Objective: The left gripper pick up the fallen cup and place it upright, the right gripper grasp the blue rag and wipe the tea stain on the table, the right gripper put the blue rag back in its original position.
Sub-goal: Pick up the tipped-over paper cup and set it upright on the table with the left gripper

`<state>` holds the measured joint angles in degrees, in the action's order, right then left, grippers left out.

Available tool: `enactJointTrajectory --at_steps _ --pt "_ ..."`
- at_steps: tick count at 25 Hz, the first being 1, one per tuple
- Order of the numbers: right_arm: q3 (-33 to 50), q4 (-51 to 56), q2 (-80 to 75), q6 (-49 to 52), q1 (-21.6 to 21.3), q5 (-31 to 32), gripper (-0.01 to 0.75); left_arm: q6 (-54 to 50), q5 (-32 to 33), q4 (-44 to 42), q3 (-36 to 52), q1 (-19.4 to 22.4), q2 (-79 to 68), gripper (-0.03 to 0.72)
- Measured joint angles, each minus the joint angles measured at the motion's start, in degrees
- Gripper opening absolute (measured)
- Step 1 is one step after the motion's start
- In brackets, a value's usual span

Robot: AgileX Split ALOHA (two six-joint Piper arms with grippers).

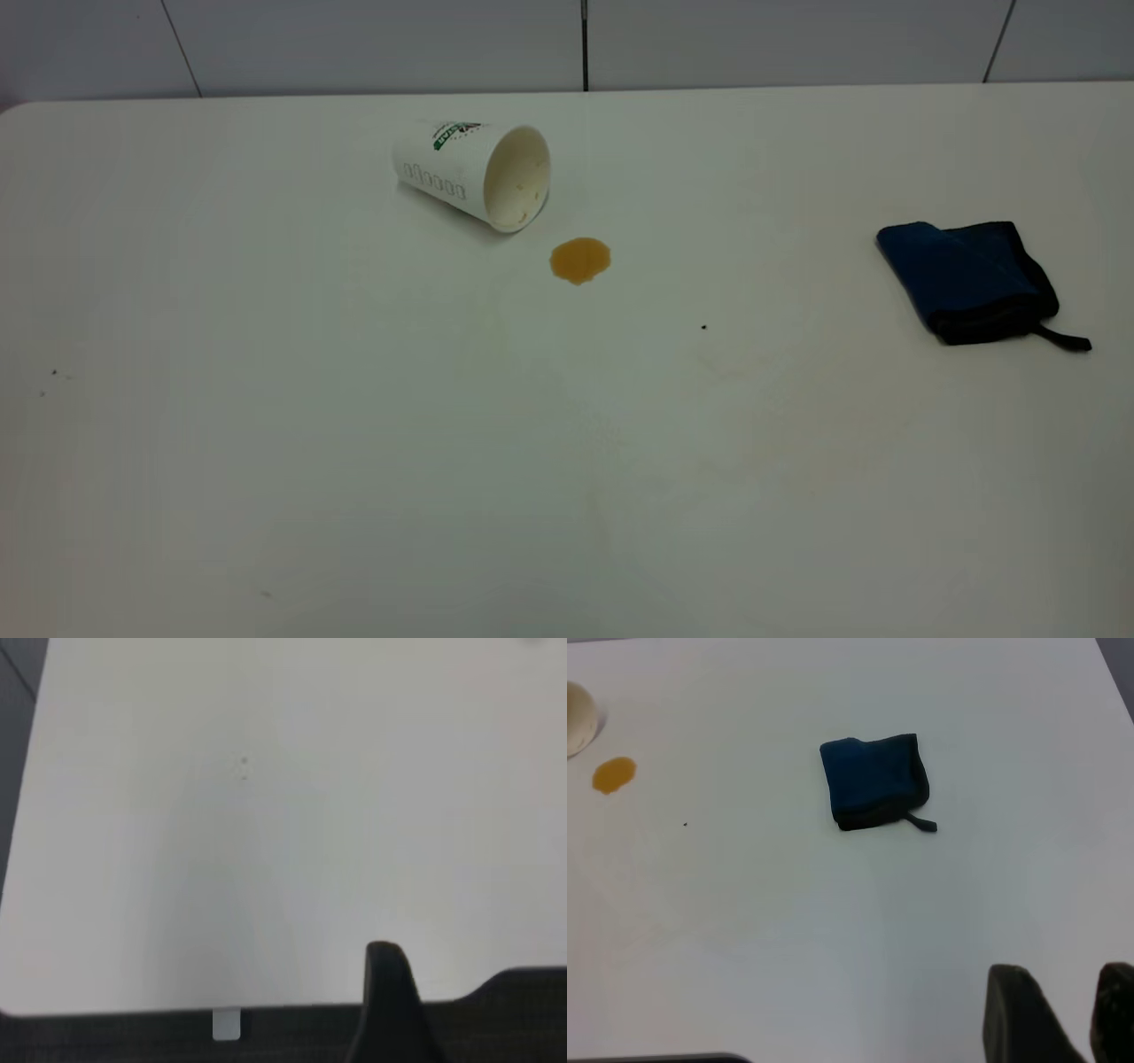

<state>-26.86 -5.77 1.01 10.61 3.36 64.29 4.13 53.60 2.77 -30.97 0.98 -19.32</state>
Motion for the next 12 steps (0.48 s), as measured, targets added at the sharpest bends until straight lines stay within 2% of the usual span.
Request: enactJointTrajectory --at_steps 8,12 --pt "0.0 0.0 0.0 0.0 0.0 0.0 0.24 6.1 -19.0 1.0 -8.3 -0.7 -33.1 0.526" --pt "0.0 0.0 0.0 0.0 0.0 0.0 0.24 6.3 -24.5 0.2 -14.5 -6.7 -47.1 0.526"
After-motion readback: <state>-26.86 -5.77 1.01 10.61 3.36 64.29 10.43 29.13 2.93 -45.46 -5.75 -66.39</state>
